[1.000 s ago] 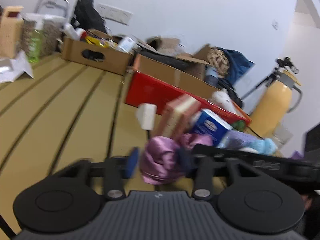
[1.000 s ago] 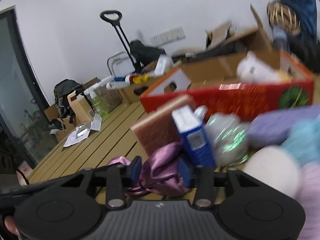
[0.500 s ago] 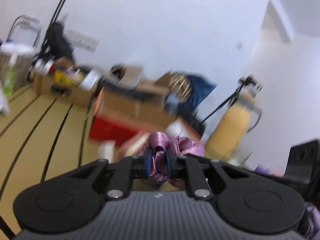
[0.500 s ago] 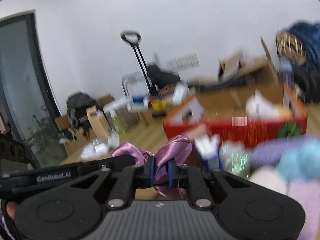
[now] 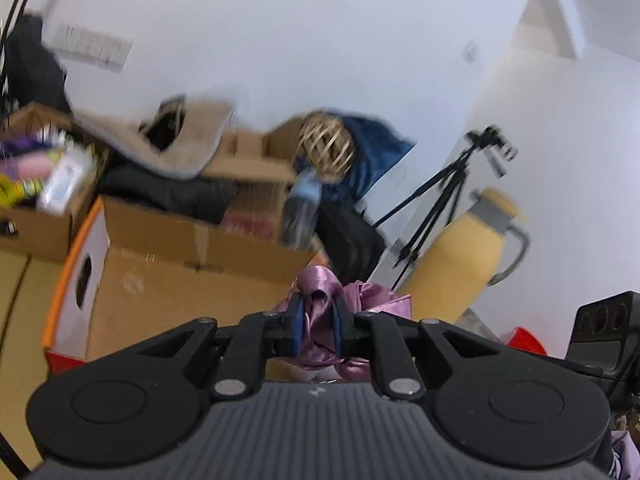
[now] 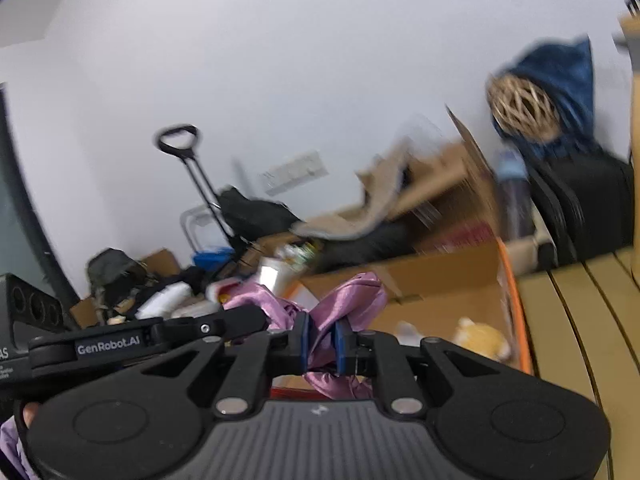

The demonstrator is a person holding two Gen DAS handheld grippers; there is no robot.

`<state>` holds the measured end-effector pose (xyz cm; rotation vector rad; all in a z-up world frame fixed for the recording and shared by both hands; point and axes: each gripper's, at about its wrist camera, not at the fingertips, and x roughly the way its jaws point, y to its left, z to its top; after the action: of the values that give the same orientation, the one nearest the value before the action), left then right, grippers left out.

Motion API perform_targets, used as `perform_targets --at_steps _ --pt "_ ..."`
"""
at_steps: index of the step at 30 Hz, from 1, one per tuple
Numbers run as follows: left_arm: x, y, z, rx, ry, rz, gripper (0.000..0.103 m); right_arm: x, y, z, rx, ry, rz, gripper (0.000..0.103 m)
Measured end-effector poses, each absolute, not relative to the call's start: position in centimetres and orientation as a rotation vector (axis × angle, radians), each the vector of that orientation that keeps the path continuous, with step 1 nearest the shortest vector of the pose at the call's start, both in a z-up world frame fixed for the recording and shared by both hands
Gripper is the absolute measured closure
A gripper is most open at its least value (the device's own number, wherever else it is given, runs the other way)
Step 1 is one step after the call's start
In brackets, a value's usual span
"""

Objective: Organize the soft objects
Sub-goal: 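Lower the pink bow into the cardboard box and open both grippers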

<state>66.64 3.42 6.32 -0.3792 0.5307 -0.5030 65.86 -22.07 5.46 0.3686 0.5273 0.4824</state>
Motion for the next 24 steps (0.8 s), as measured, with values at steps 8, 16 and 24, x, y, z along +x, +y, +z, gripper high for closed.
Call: perform_targets --at_steps 8,16,24 --pt "71.3 4.6 2.0 -0.326 0.664 -0.402 0.088 72.0 -19.2 1.1 0.312 0.675 0.504 0.090" --pt "72.2 7.0 -0.1 -0.279 0.724 -0.269 0.063 73.4 -13.7 -1.1 0.113 0.812 0.538 0.081" --pt "68.8 7.9 3.5 -0.265 0.623 -0.266 0.033 72.2 -14.5 1.2 0.184 0.810 0.572 0.044"
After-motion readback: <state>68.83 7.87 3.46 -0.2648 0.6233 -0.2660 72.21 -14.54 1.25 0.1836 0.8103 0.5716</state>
